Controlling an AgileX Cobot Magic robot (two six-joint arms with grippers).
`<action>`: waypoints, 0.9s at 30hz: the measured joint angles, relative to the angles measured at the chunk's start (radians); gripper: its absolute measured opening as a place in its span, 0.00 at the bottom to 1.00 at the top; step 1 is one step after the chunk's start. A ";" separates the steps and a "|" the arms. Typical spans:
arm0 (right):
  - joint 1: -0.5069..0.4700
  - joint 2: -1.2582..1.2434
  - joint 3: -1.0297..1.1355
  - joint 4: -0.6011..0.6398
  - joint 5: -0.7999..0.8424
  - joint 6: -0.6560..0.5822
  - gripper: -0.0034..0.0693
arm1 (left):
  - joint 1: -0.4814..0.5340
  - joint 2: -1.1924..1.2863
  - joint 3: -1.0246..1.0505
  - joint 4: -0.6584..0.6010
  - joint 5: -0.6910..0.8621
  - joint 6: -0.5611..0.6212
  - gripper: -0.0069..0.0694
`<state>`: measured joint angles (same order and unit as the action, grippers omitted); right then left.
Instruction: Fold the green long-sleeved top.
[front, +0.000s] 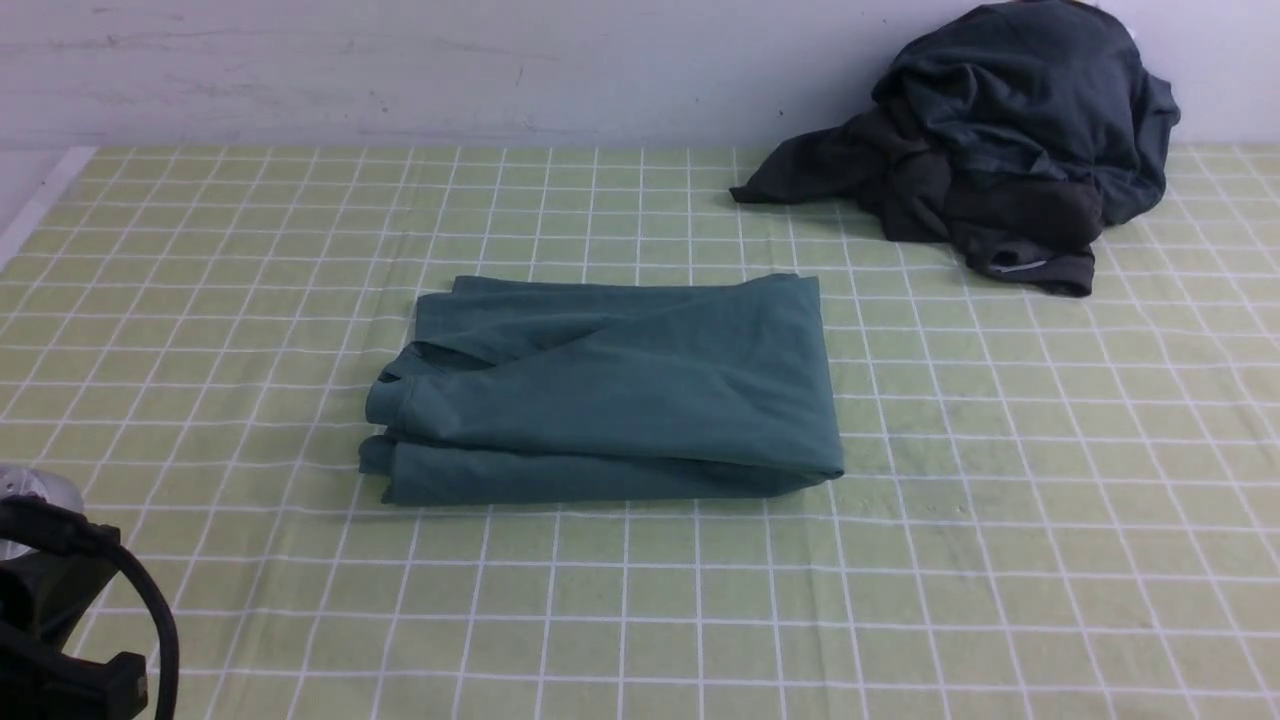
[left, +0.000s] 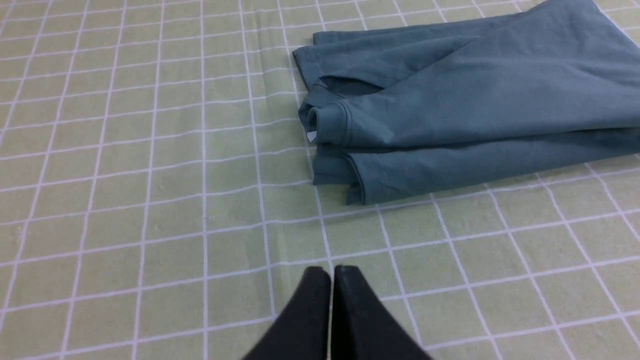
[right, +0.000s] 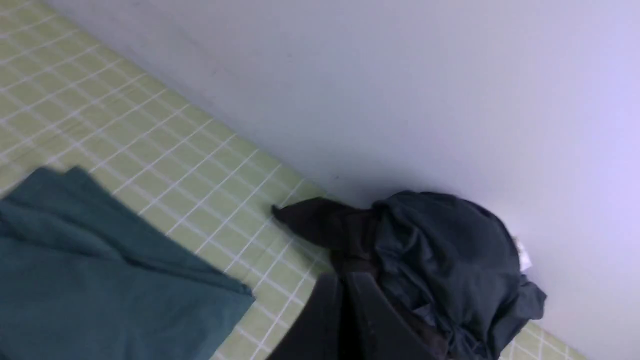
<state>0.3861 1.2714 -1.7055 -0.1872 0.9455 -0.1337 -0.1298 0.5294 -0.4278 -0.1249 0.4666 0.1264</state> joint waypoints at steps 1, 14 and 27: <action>0.000 -0.010 0.017 0.000 0.000 0.000 0.03 | 0.000 0.000 0.000 0.000 0.000 0.000 0.09; -0.029 -0.599 1.150 -0.053 -1.534 0.202 0.03 | 0.000 0.000 0.000 0.000 0.000 0.000 0.09; -0.029 -0.654 1.723 -0.071 -1.661 0.216 0.03 | 0.000 0.000 0.000 0.000 0.000 0.000 0.09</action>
<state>0.3567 0.6173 0.0170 -0.2586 -0.7154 0.0823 -0.1298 0.5294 -0.4278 -0.1249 0.4666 0.1264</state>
